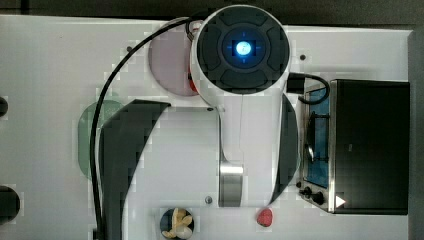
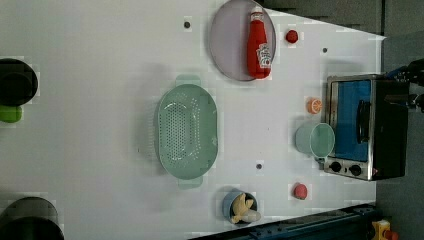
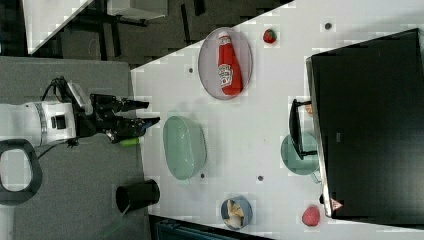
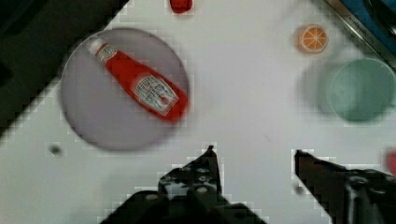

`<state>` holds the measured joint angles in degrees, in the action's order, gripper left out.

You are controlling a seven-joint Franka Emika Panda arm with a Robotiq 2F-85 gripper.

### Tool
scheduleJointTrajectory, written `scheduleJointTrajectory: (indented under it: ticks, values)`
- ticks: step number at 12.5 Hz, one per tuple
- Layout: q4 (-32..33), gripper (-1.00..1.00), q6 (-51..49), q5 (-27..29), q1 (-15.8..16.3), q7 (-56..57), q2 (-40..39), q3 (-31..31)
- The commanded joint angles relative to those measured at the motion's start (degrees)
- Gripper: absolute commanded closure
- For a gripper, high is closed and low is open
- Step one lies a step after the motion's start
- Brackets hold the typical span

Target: Drag strainer left to right.

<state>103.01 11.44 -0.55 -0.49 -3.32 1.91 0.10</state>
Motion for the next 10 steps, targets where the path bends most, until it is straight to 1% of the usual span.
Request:
scheduleJointTrajectory:
  ticks: [1, 3, 6, 8, 10]
  values:
    - [13.83, -0.6, -16.78, -0.37, -0.86, 0.82, 30.45, -2.86]
    - [13.85, -1.0, -16.77, -0.33, -0.82, 0.82, 30.34, -2.67]
    - [14.26, -1.0, -15.46, 0.98, 0.11, 0.67, 29.18, 0.38]
    - [15.25, -1.0, -12.59, 1.47, 1.0, 0.2, 27.28, 4.83]
    - [16.84, -1.0, -7.79, 1.48, 1.54, -3.43, 24.45, 10.47]
